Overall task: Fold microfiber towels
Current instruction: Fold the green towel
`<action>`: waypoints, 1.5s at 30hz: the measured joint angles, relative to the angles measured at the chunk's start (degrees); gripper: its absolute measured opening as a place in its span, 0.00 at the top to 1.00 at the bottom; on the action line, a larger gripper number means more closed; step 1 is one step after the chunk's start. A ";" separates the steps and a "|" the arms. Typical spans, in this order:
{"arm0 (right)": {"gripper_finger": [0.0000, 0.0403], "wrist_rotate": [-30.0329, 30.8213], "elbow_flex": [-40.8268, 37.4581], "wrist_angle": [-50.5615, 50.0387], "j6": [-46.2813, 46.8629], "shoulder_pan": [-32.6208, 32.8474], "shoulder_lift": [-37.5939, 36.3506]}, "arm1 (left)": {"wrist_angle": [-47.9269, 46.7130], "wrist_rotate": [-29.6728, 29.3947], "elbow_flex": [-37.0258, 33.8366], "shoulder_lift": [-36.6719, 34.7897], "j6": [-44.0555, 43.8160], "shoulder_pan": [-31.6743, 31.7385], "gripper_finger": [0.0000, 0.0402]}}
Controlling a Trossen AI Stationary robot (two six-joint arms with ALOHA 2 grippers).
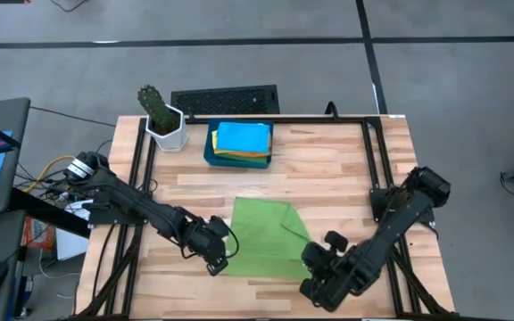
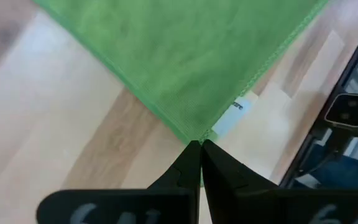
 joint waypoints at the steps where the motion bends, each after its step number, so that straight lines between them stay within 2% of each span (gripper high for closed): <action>1: 0.99 -0.46 0.00 0.25 -0.78 -0.72 -0.04 | 0.94 1.15 -0.64 0.00 -0.41 0.33 1.00; 4: 0.99 -2.30 0.04 -1.92 -4.31 -3.34 -2.12 | -0.84 5.53 0.51 -0.87 0.78 1.65 1.00; 7: 0.99 1.47 2.08 -11.79 -7.23 -6.59 -7.85 | -7.53 5.31 6.41 -4.10 4.89 4.68 1.00; 11: 0.99 8.74 3.52 -19.88 -12.64 -12.81 -16.82 | -18.68 -3.00 16.92 -8.26 13.53 10.81 1.00; 14: 0.99 12.69 3.66 -20.19 -18.55 -19.27 -23.61 | -26.49 -10.55 25.84 -10.48 20.96 17.48 1.00; 16: 0.99 15.14 3.67 -19.13 -22.98 -23.92 -27.75 | -29.08 -13.36 31.88 -10.74 26.39 22.89 1.00; 21: 0.99 16.41 5.43 -13.57 -33.02 -34.81 -34.70 | -28.82 -9.28 45.77 -10.13 36.30 36.24 1.00; 26: 0.99 16.19 9.56 -9.33 -38.16 -36.32 -37.02 | -31.02 -3.29 51.87 -9.12 38.34 41.05 1.00; 29: 0.99 16.18 10.02 -9.84 -37.28 -33.51 -36.73 | -34.02 -0.91 51.97 -9.34 37.14 39.21 1.00; 31: 0.99 16.38 9.11 -10.76 -33.44 -30.11 -35.93 | -37.18 -0.80 50.76 -9.27 34.61 36.26 1.00; 34: 0.99 16.47 6.64 -13.27 -25.86 -22.95 -33.38 | -40.62 -1.20 46.42 -9.33 29.72 29.42 1.00; 37: 0.99 15.70 3.50 -14.73 -16.51 -15.21 -29.67 | -40.22 -1.76 39.73 -9.37 23.50 21.47 1.00; 40: 0.99 15.05 0.45 -15.06 -4.82 -7.49 -25.15 | -34.36 -3.51 30.77 -9.44 16.78 12.93 1.00; 45: 0.99 10.61 -3.63 -13.80 14.73 2.33 -15.97 | -14.74 -6.97 12.58 -9.42 6.30 1.66 1.00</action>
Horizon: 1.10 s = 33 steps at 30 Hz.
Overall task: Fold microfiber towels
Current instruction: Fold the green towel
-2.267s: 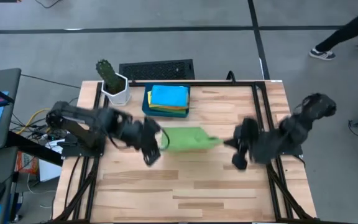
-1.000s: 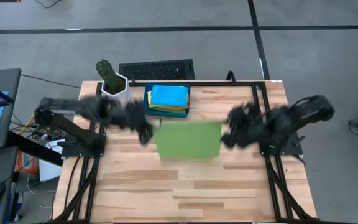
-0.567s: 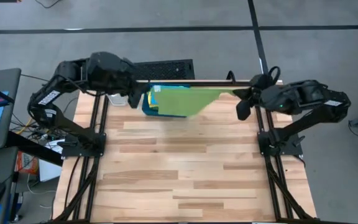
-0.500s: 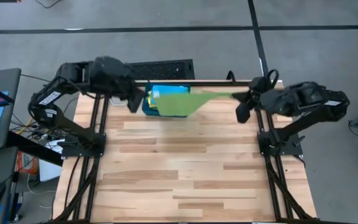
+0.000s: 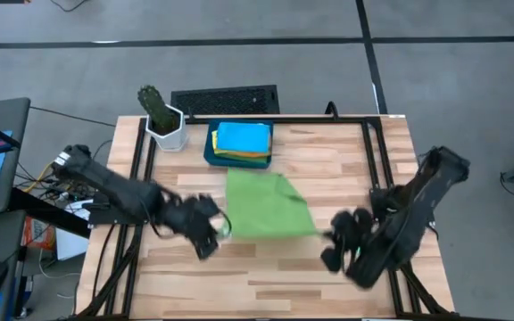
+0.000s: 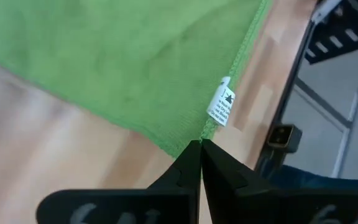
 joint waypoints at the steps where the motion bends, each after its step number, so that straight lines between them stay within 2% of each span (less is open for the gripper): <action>1: 0.99 -1.31 -0.57 1.04 2.85 1.19 2.01 | 4.49 -0.12 -3.64 0.22 -1.96 -1.58 1.00; 4: 0.99 -5.37 -1.40 5.19 7.60 3.59 8.09 | 16.82 0.71 -13.54 1.98 -6.35 -4.97 1.00; 9: 0.99 -11.56 -1.68 15.78 7.28 3.49 15.61 | 31.86 6.23 -23.82 7.29 -10.67 -6.74 1.00; 14: 0.99 -14.10 -1.68 20.05 0.97 0.25 17.57 | 35.29 12.59 -25.11 12.32 -13.12 -6.34 1.00; 17: 0.99 -14.98 -1.53 12.81 -10.11 -4.54 14.54 | 32.84 19.18 -23.00 11.30 -11.21 -3.38 1.00; 20: 0.99 -10.27 0.12 -2.53 -19.08 -12.45 7.38 | 22.16 19.90 -16.93 6.18 -5.70 1.97 1.00; 22: 0.99 -4.78 2.93 -8.86 -24.90 -18.32 1.98 | 11.88 17.25 -10.25 1.94 -0.13 6.25 1.00; 25: 0.99 2.87 9.57 -14.95 -31.02 -26.47 -6.43 | -3.37 8.21 3.86 -3.46 7.50 13.12 1.00; 28: 0.99 13.86 15.73 -15.95 -33.06 -31.83 -13.77 | -15.16 -2.38 18.81 -7.34 12.70 19.10 1.00; 30: 0.99 14.32 19.73 -9.44 -40.61 -34.78 -17.45 | -17.24 -7.51 27.61 -8.51 15.59 22.87 1.00; 33: 0.99 7.38 22.37 1.43 -50.64 -38.28 -20.12 | -19.62 -9.45 35.45 -8.47 17.79 29.01 1.00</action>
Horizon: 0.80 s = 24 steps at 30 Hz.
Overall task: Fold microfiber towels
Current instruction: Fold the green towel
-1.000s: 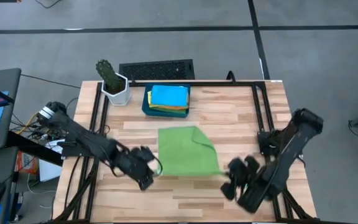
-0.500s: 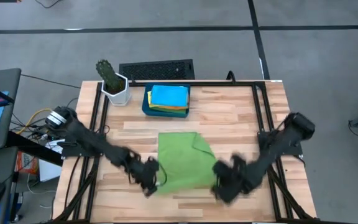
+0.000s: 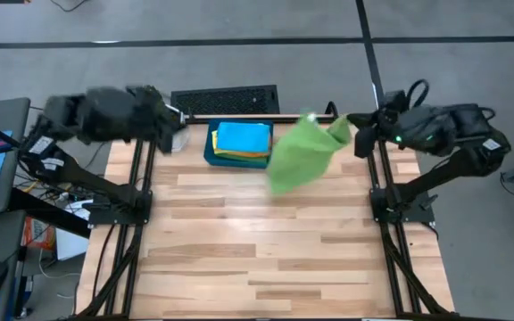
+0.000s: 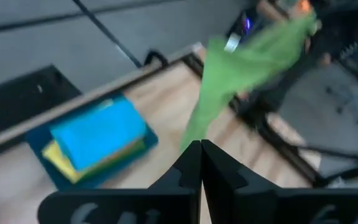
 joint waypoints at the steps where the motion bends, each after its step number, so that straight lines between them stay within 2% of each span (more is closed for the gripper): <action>1: 0.99 -1.48 0.19 3.42 -2.16 -0.13 -0.21 | 0.36 0.41 1.40 0.34 0.75 1.41 1.00; 4: 0.99 -3.05 0.41 8.04 -5.58 0.62 0.26 | 0.94 3.04 2.41 0.98 1.93 2.53 1.00; 6: 0.99 -3.11 0.49 6.46 -4.73 2.00 1.44 | 0.80 3.49 1.21 2.11 2.88 1.42 1.00; 10: 0.99 -3.50 -1.39 -2.72 2.80 7.34 5.11 | -1.27 3.87 -3.04 4.89 4.00 -2.57 1.00; 12: 0.99 -5.78 -2.19 -6.28 7.71 9.85 8.19 | -0.72 3.77 -6.36 6.91 5.22 -4.81 1.00; 15: 0.99 -9.00 -2.71 -7.67 11.84 14.61 12.05 | 5.42 0.77 -12.26 10.12 10.30 -7.78 0.98; 18: 0.99 -9.17 -2.80 -8.44 15.71 19.57 16.08 | 16.06 -0.58 -18.41 13.56 14.05 -10.06 0.92; 21: 0.99 -9.67 -2.85 -10.48 21.60 23.53 19.55 | 25.09 2.75 -22.95 18.09 15.74 -11.89 0.82; 24: 0.99 -10.30 -2.83 -12.91 28.75 28.47 22.37 | 29.50 6.15 -25.22 22.52 15.59 -13.34 0.70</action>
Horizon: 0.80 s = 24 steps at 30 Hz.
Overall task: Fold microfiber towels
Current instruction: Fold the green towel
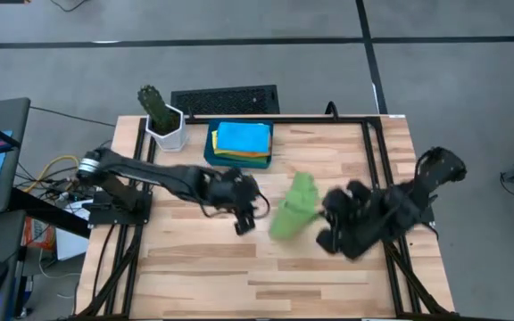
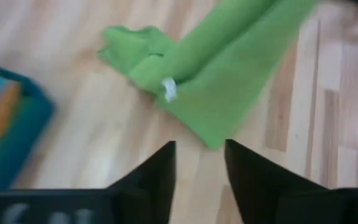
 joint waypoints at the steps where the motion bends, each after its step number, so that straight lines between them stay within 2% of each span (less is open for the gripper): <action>1: 0.99 -0.38 0.00 -0.56 2.47 1.53 0.95 | 1.42 0.74 -0.42 1.62 -0.01 -0.51 0.65; 7: 0.99 -0.70 0.00 -1.24 11.97 7.28 5.08 | 14.73 2.57 -2.62 11.78 0.24 -3.38 0.47; 12: 0.98 -0.83 0.00 0.03 13.57 7.82 6.12 | 23.86 6.08 -2.73 19.52 2.57 -4.04 0.46; 19: 0.98 -1.17 0.00 1.55 13.65 8.26 6.21 | 25.94 1.75 -2.73 24.56 2.57 -3.62 0.50; 24: 0.98 -1.37 0.00 2.06 13.63 8.37 6.21 | 26.41 -6.23 -2.69 24.31 7.97 -3.04 0.49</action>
